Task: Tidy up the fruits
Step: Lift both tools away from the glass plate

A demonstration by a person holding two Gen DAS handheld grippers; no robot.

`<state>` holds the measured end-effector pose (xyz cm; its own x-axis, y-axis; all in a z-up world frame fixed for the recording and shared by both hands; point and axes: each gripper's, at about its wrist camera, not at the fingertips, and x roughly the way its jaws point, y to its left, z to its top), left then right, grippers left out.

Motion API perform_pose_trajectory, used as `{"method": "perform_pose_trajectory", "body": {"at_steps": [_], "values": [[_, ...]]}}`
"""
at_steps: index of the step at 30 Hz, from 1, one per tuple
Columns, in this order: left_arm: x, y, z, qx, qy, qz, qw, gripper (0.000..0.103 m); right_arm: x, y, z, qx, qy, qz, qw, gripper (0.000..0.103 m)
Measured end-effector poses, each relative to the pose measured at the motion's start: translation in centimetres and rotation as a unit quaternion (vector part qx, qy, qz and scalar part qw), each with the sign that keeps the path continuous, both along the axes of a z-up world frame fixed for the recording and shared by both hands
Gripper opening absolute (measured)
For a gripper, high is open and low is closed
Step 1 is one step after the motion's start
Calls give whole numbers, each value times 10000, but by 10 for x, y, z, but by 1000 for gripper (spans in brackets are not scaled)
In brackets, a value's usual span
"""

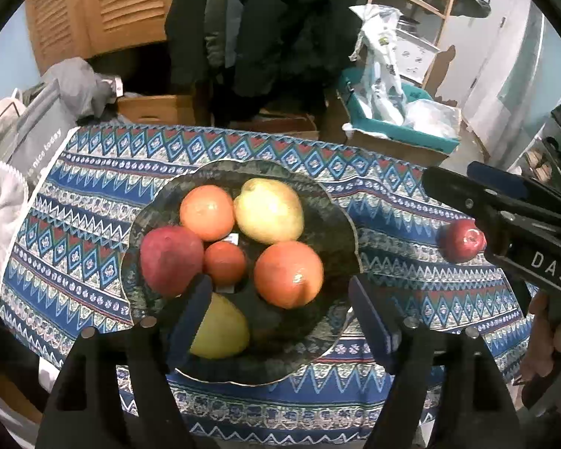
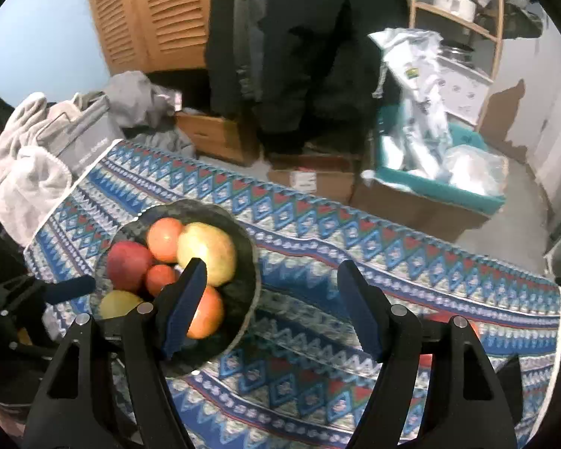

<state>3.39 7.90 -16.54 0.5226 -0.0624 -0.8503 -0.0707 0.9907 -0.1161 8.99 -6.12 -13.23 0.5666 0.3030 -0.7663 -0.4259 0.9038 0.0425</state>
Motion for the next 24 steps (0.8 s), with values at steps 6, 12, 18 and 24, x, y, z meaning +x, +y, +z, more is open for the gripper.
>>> {"method": "perform_pose_trajectory", "body": {"at_steps": [6,12,18,24], "values": [[1,-15,10,27,-76,-100,9999,78,-7,-23,10,-227,-217,-254,9992,73],[0,-32,23,102,-217,-218,9995,82,-14,-47,21,-201,-347,-439,9982,74],[0,-53,34,203,-334,-396,9985,82,-22,-69,33,-163,-507,-623,9966,74],[1,-74,44,306,-478,-551,9969,87,-31,-94,44,-62,-618,-811,9948,77]]}}
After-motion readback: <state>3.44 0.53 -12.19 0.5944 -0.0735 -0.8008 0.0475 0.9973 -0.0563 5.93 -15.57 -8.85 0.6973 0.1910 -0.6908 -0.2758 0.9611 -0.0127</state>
